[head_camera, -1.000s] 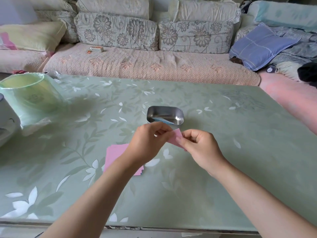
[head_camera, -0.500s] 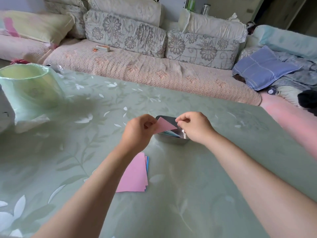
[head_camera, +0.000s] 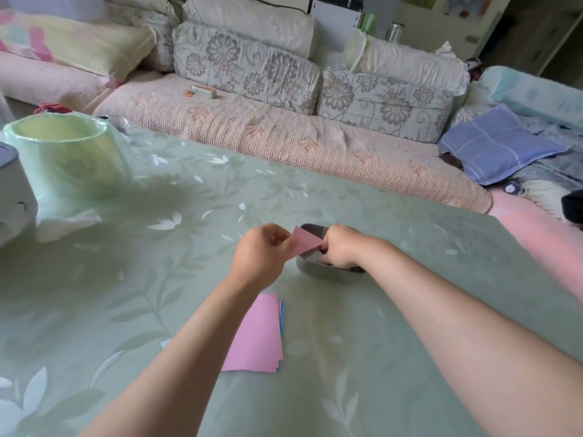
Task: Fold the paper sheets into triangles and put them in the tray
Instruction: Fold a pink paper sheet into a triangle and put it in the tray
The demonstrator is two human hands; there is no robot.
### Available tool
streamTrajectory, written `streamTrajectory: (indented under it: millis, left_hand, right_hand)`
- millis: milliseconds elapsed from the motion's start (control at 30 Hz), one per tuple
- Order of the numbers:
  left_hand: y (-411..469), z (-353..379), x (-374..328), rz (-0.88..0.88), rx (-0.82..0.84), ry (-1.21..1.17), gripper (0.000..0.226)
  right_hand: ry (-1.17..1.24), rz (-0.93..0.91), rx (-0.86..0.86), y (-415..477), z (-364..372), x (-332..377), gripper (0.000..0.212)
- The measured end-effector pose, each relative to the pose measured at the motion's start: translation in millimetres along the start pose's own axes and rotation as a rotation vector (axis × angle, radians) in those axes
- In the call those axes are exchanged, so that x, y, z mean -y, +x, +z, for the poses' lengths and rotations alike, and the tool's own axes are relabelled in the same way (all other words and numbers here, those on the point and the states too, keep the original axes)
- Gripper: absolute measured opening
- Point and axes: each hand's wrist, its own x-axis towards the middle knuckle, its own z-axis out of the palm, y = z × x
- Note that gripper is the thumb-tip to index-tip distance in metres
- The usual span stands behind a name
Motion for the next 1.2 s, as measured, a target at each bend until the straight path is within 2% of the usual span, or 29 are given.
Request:
streamTrajectory:
  millis: [233, 300, 333, 433, 600, 800, 967, 1067, 1200]
  left_hand:
    - [-1, -4, -4, -0.015, -0.005, -0.078, 0.016]
    - [-1, -6, -4, -0.007, 0.013, -0.098, 0.018]
    - [-1, -7, -3, 0.004, 0.026, -0.094, 0.019]
    - [-2, -9, -3, 0.085, 0.053, -0.014, 0.020]
    - [-7, -3, -6, 0.303, 0.043, 0.194, 0.012]
    - [-12, -3, -12, 0.426, 0.077, 0.327, 0.009]
    - [-17, 7, -19, 0.571, -0.022, 0.396, 0.011]
    - [-19, 9, -20, 0.595, -0.046, 0.408, 0.007]
    - [-20, 12, -20, 0.610, -0.018, 0.447, 0.014]
  right_hand:
    - [0.015, -0.014, 0.044, -11, -5, 0, 0.019]
    - [0.101, -0.020, 0.002, -11, -5, -4, 0.006]
    - [0.166, -0.030, -0.029, -11, -6, -7, 0.008]
    - [0.278, -0.093, -0.106, -12, -8, -12, 0.013]
    - [0.325, -0.215, -0.173, -17, -17, -22, 0.021]
    - [0.467, -0.210, -0.321, -26, -31, -34, 0.026]
    - [0.307, -0.337, -0.169, -39, -33, -20, 0.026]
    - [0.246, -0.331, -0.155, -46, -33, -16, 0.024]
    - [0.241, -0.319, -0.135, -50, -31, -16, 0.025]
